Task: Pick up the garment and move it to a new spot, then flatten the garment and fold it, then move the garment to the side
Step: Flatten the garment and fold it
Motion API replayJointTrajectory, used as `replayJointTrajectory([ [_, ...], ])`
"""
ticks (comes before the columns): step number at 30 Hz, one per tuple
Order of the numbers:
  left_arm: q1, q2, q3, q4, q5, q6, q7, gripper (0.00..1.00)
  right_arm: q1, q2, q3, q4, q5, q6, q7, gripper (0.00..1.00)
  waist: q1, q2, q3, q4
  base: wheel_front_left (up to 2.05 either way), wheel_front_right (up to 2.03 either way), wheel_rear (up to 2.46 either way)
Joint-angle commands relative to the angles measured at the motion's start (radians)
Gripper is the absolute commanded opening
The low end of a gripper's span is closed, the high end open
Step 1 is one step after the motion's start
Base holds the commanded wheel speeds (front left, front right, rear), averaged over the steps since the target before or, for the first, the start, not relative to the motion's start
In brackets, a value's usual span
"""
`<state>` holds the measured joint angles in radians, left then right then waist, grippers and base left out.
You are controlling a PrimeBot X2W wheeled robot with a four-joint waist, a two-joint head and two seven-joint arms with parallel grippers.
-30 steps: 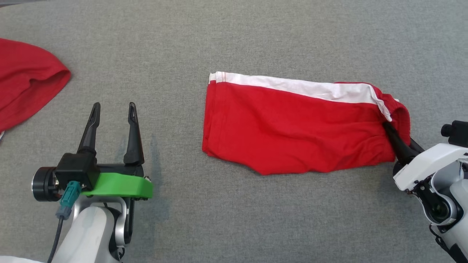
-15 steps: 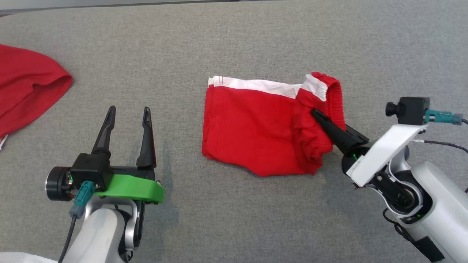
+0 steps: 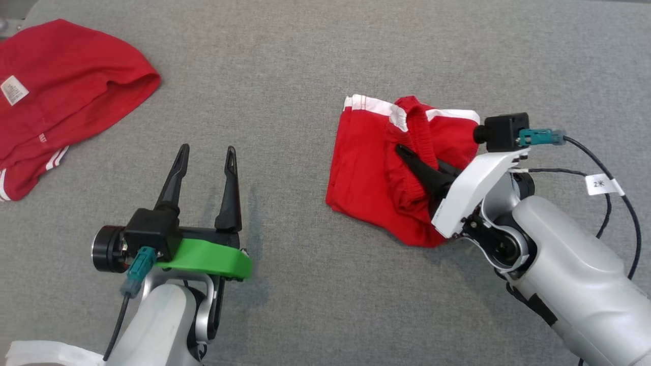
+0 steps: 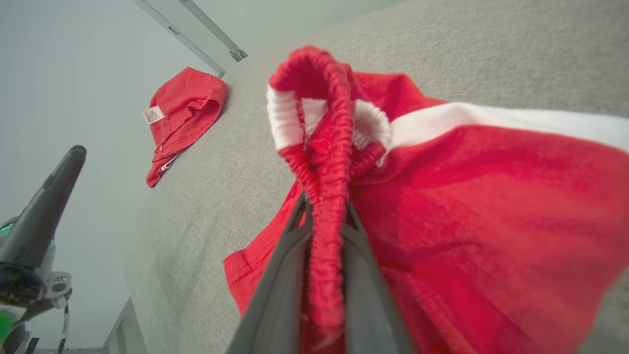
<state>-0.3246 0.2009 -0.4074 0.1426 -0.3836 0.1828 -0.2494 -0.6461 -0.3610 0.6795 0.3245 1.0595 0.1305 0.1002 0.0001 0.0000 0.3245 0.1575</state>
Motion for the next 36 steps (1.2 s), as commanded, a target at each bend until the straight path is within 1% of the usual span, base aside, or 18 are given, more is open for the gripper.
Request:
replayJointTrajectory([
  [1,-0.015,-0.007,0.004,0.006,-0.002,-0.005,-0.008,1.00,-0.021,0.017,0.014,0.032,-0.019,0.000,-0.013,0.00,-0.0001,0.0000,0.017,0.028,0.00,0.00,0.00],
  [3,-0.014,-0.010,0.006,0.010,0.001,-0.006,-0.009,1.00,-0.037,0.031,0.018,0.064,-0.026,0.000,-0.033,0.00,-0.0001,0.0000,0.020,0.029,0.00,0.00,0.00],
  [4,-0.014,-0.012,0.007,0.011,0.003,-0.006,-0.010,1.00,-0.044,0.042,0.023,0.073,-0.027,0.000,-0.041,0.20,-0.0001,0.0000,0.021,0.029,0.00,0.00,0.00],
  [5,-0.014,-0.012,0.008,0.012,0.004,-0.007,-0.011,1.00,-0.049,0.054,0.028,0.079,-0.025,0.000,-0.050,0.82,-0.0001,0.0000,0.022,0.027,0.00,0.00,0.00],
  [6,-0.014,-0.012,0.009,0.014,0.006,-0.008,-0.012,1.00,-0.054,0.061,0.035,0.085,-0.024,0.000,-0.057,1.00,-0.0001,0.0000,0.022,0.026,0.00,0.00,0.00],
  [10,-0.019,-0.015,0.010,0.021,0.010,-0.013,-0.014,1.00,-0.067,0.076,0.056,0.087,-0.016,0.000,-0.091,1.00,-0.0001,0.0000,0.020,0.017,0.00,0.00,0.00],
  [13,-0.019,-0.012,0.010,0.027,0.015,-0.016,-0.015,1.00,-0.072,0.062,0.073,0.055,-0.021,0.000,-0.135,1.00,-0.0001,0.0000,0.016,0.007,0.00,0.00,0.00],
  [16,-0.015,-0.011,0.013,0.032,0.017,-0.015,-0.015,1.00,-0.053,0.030,0.063,0.015,-0.034,0.000,-0.222,1.00,-0.0001,0.0000,0.009,-0.005,0.00,0.00,0.00],
  [19,-0.002,-0.005,0.021,0.035,0.019,-0.008,-0.016,1.00,-0.020,-0.003,0.028,-0.010,-0.087,0.000,-0.318,1.00,-0.0001,0.0000,-0.005,-0.024,0.00,0.00,0.00],
  [21,0.006,0.001,0.029,0.034,0.018,-0.004,-0.016,1.00,0.002,-0.025,-0.037,-0.013,-0.149,0.000,-0.353,1.00,-0.0001,0.0000,-0.013,-0.039,0.00,0.00,0.00],
  [23,0.012,0.008,0.040,0.029,0.015,0.002,-0.016,1.00,0.044,-0.026,-0.140,-0.022,-0.224,0.000,-0.366,1.00,-0.0001,0.0000,-0.022,-0.054,0.00,0.00,0.00],
  [26,0.028,0.024,0.063,0.015,0.007,0.015,-0.015,1.00,0.133,0.006,-0.349,-0.095,-0.377,0.000,-0.367,1.00,-0.0001,0.0000,-0.029,-0.077,0.00,0.00,0.00],
  [27,0.028,0.024,0.063,0.015,0.007,0.015,-0.015,1.00,0.133,0.006,-0.349,-0.095,-0.377,0.000,-0.367,1.00,-0.0001,0.0000,-0.029,-0.077,0.00,0.00,0.00],
  [29,0.036,0.035,0.076,0.006,0.002,0.022,-0.014,1.00,0.205,0.029,-0.458,-0.144,-0.477,0.000,-0.367,1.00,-0.0001,0.0000,-0.037,-0.090,0.00,0.00,0.00],
  [32,0.055,0.051,0.093,-0.006,-0.001,0.029,-0.014,1.00,0.296,0.056,-0.575,-0.198,-0.597,0.000,-0.367,1.00,-0.0001,0.0000,-0.050,-0.106,0.00,0.00,0.00],
  [34,0.067,0.062,0.100,-0.017,-0.003,0.034,-0.012,1.00,0.348,0.073,-0.631,-0.227,-0.655,0.000,-0.367,1.00,-0.0001,0.0000,-0.059,-0.114,0.00,0.00,0.00],
  [36,0.083,0.069,0.106,-0.024,-0.006,0.039,-0.010,1.00,0.394,0.087,-0.663,-0.240,-0.697,0.000,-0.368,1.00,-0.0001,0.0000,-0.073,-0.122,0.00,0.00,0.00],
])
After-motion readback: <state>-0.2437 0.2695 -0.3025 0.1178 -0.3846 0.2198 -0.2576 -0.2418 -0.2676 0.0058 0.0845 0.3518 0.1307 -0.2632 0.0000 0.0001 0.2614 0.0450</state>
